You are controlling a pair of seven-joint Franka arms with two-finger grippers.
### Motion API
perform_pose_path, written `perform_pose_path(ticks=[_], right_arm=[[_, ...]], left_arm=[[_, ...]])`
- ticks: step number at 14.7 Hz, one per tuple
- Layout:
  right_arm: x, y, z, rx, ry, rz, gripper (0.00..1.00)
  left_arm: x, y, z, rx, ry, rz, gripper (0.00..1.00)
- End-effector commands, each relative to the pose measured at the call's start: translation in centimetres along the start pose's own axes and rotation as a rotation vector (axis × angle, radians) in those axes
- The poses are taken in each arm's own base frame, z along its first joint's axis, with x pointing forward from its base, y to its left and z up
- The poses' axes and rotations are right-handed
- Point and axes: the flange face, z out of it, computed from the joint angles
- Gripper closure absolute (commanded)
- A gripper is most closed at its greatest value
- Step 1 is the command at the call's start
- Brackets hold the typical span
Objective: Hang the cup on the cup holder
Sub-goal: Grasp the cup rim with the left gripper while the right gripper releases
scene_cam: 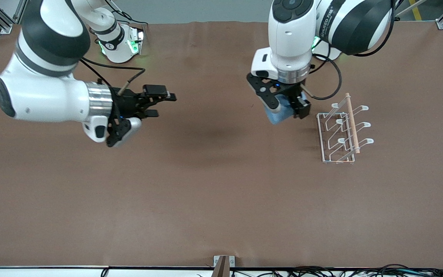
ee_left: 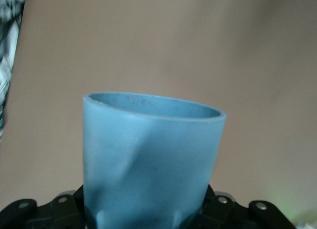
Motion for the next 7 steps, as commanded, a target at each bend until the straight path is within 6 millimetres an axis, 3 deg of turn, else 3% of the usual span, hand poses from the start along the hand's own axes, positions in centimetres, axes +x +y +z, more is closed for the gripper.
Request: perform_pose_path(ticks=[1, 4, 6, 7], right_arm=[[-2.5, 0.2, -3.7, -0.289, 0.082, 0.097, 0.00], [-3.5, 1.1, -5.7, -0.546, 0.151, 0.225, 0.00], [-3.7, 2.1, -7.4, -0.562, 0.177, 0.248, 0.00], [-3.8, 4.0, -9.1, -0.568, 0.197, 0.282, 0.00]], left_arm=[[-2.0, -1.7, 3.0, 0.143, -0.194, 0.140, 0.67], [-5.1, -5.9, 8.7, 0.159, -0.355, 0.255, 0.67], [-5.9, -6.7, 11.3, 0.220, -0.461, 0.314, 0.75], [-6.5, -7.1, 12.4, 0.247, -0.509, 0.336, 0.78]])
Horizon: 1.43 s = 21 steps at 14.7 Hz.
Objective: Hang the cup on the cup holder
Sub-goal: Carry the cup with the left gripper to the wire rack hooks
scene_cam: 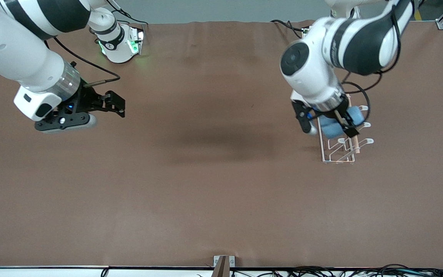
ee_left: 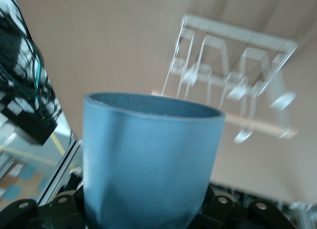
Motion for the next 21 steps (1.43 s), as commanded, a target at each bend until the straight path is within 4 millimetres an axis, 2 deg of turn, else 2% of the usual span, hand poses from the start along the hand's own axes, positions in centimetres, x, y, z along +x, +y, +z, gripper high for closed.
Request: perform_pose_path(ticks=[1, 4, 6, 9, 11, 13, 14, 15, 17, 21], right_arm=[[0.4, 5.0, -1.5, -0.032, 0.037, 0.090, 0.00], [1.0, 9.4, -3.6, -0.031, 0.078, 0.166, 0.00], [1.0, 12.2, -5.0, -0.030, 0.092, 0.211, 0.00], [0.7, 15.1, -5.3, -0.039, 0.073, 0.260, 0.00], [0.2, 17.1, -6.6, -0.039, 0.075, 0.291, 0.00], [-2.1, 18.1, -9.1, -0.033, 0.085, 0.295, 0.00], [-3.2, 18.9, -8.8, -0.041, 0.060, 0.300, 0.00], [-4.1, 19.7, -9.3, -0.037, 0.062, 0.300, 0.00], [-5.5, 20.5, -9.0, -0.032, 0.051, 0.291, 0.00], [-5.7, 20.0, -8.7, -0.039, 0.039, 0.261, 0.01]], left_arm=[[0.2, 0.8, 2.2, 0.080, -0.131, 0.075, 0.78], [1.8, 1.2, 4.6, 0.134, -0.210, 0.129, 0.78], [2.9, 1.7, 6.6, 0.114, -0.275, 0.168, 0.84], [5.0, 2.1, 8.5, 0.125, -0.360, 0.212, 0.87], [6.3, 2.4, 9.4, 0.135, -0.375, 0.236, 0.87], [7.0, 2.4, 10.7, 0.129, -0.411, 0.228, 0.87], [8.8, 3.4, 10.7, 0.139, -0.406, 0.250, 0.87], [9.6, 3.8, 10.9, 0.138, -0.414, 0.264, 0.87], [10.3, 4.0, 11.6, 0.131, -0.446, 0.270, 0.87], [11.8, 4.6, 13.5, 0.126, -0.461, 0.286, 0.85]])
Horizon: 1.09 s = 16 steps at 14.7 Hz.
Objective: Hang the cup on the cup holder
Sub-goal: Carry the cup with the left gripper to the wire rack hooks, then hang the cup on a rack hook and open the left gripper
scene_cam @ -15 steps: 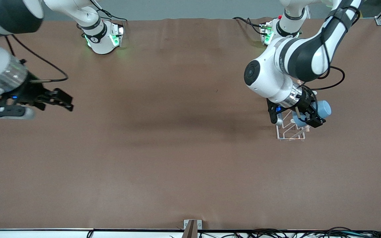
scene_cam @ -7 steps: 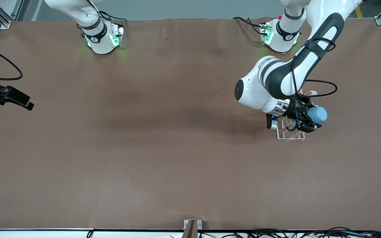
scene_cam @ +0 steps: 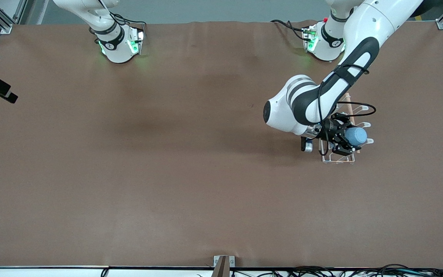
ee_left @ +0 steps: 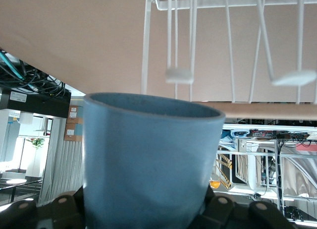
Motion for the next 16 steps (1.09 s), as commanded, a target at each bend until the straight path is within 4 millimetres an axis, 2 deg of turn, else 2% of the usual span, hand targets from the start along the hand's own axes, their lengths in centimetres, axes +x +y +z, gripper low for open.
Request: perform_pose_path(ticks=[1, 5, 7, 8, 9, 10, 13, 15, 16], right_arm=[[-0.9, 0.0, 0.8, -0.028, -0.011, -0.029, 0.01], [-0.6, 0.4, 0.8, -0.030, -0.008, -0.061, 0.00], [-0.6, 0.1, 0.5, -0.034, 0.001, -0.069, 0.00], [-0.5, 0.2, 0.4, -0.034, 0.006, -0.067, 0.00], [-0.4, 0.2, 0.2, -0.034, 0.011, -0.067, 0.00], [-0.4, 0.3, 0.2, -0.033, 0.014, -0.066, 0.00], [-0.5, -0.6, 0.2, -0.034, 0.013, -0.086, 0.00], [-0.5, -0.6, 0.3, -0.031, 0.011, -0.086, 0.00], [-0.5, -0.8, 0.5, -0.032, 0.005, -0.098, 0.00]], left_arm=[[0.8, -0.6, 0.7, 0.005, -0.039, 0.002, 0.85], [1.5, -0.6, 1.3, 0.004, -0.060, 0.011, 0.84], [2.2, -0.5, 1.9, 0.002, -0.070, -0.020, 0.79], [2.7, -0.3, 1.7, 0.006, -0.071, -0.025, 0.72], [2.9, -0.4, 1.7, 0.006, -0.072, -0.044, 0.39], [2.7, -0.6, 1.9, 0.002, -0.074, -0.057, 0.00], [2.5, -0.6, 1.6, 0.000, -0.069, -0.107, 0.00], [1.3, -1.1, 0.5, 0.009, -0.068, -0.198, 0.00], [-0.1, -1.8, -0.4, 0.010, -0.056, -0.262, 0.00]])
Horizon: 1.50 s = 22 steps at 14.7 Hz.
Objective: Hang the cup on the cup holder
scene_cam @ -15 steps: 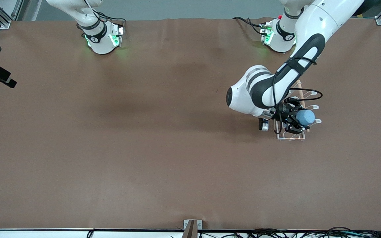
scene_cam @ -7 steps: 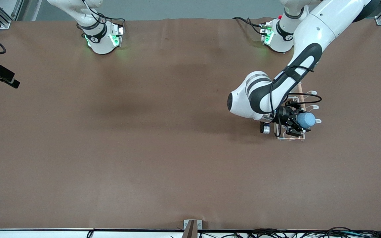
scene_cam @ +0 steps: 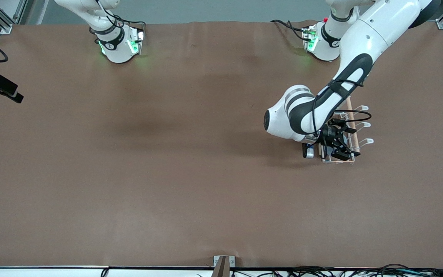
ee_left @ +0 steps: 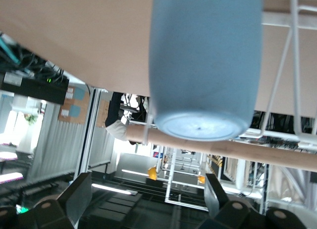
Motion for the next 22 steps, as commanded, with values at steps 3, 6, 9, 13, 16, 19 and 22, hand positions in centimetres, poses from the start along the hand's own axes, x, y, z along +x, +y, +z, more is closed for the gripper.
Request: perform_pose_path(ticks=[3, 6, 9, 13, 16, 19, 22], right_arm=[[-0.2, 0.1, 0.4, -0.015, -0.004, -0.020, 0.00], [-0.2, 0.1, 0.7, -0.016, -0.011, -0.020, 0.00], [0.3, 0.3, 1.1, -0.018, -0.006, -0.024, 0.00], [0.9, 0.3, 1.7, -0.037, 0.008, -0.028, 0.01], [1.0, 0.3, 1.7, -0.048, 0.017, -0.030, 0.01], [1.1, 0.2, 1.5, -0.049, 0.031, -0.034, 0.00], [1.4, 0.4, 1.7, -0.051, 0.037, -0.036, 0.01]], left_arm=[[-5.8, -3.9, -6.0, -0.114, 0.127, -0.328, 0.00], [-9.7, -4.5, -9.8, -0.260, 0.232, -0.659, 0.00], [-14.5, -6.3, -12.8, -0.459, 0.319, -0.976, 0.00], [-20.1, -7.8, -13.9, -0.651, 0.345, -1.292, 0.00], [-25.1, -8.5, -14.3, -0.708, 0.406, -1.352, 0.00], [-30.2, -9.1, -11.7, -0.861, 0.464, -1.397, 0.00], [-33.6, -8.9, -10.2, -0.956, 0.498, -1.405, 0.00]])
